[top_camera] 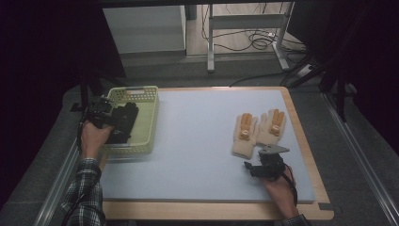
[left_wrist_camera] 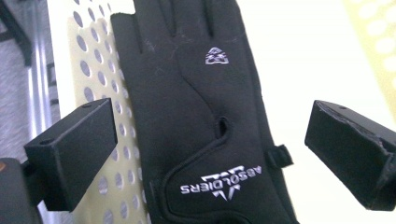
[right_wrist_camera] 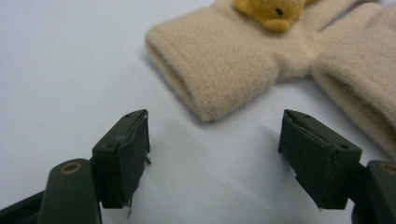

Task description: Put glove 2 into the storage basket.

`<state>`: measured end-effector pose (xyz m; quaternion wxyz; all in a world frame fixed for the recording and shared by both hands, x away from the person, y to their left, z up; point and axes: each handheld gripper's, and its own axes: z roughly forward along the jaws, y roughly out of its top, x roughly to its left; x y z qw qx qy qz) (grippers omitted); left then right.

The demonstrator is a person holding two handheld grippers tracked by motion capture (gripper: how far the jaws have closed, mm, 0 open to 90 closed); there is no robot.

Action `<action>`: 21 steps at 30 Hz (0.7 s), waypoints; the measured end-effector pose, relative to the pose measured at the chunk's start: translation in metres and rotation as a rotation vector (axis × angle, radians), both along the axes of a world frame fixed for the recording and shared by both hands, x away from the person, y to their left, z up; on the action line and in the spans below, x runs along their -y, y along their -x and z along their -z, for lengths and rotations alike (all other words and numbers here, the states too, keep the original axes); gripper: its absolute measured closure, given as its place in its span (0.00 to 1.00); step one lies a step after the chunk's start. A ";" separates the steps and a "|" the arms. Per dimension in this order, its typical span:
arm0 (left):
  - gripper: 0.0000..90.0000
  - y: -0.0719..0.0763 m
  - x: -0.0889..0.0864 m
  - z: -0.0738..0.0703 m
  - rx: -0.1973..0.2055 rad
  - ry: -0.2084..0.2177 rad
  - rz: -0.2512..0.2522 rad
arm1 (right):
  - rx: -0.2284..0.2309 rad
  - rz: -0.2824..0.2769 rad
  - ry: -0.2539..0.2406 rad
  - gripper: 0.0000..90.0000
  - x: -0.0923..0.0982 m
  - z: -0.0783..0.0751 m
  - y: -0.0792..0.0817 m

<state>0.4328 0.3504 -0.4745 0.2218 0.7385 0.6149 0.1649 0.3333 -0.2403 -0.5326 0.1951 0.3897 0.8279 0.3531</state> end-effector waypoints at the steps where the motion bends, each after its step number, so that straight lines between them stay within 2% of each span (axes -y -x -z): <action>1: 0.03 0.003 0.000 -0.001 0.016 0.014 0.008 | 0.000 0.000 0.000 0.27 0.000 0.000 0.000; 5: 0.03 0.014 0.002 -0.007 0.091 0.069 0.035 | 0.001 0.000 0.001 0.27 0.000 0.000 0.000; 9: 0.02 0.024 0.008 -0.014 0.141 0.084 0.080 | 0.001 0.000 0.001 0.27 0.000 0.000 0.000; 17: 0.02 0.040 0.033 -0.028 0.214 0.137 0.177 | 0.002 0.000 0.002 0.27 0.000 0.000 0.000; 21: 0.02 0.046 0.049 -0.033 0.234 0.121 0.231 | 0.000 0.000 0.003 0.27 0.000 0.000 0.000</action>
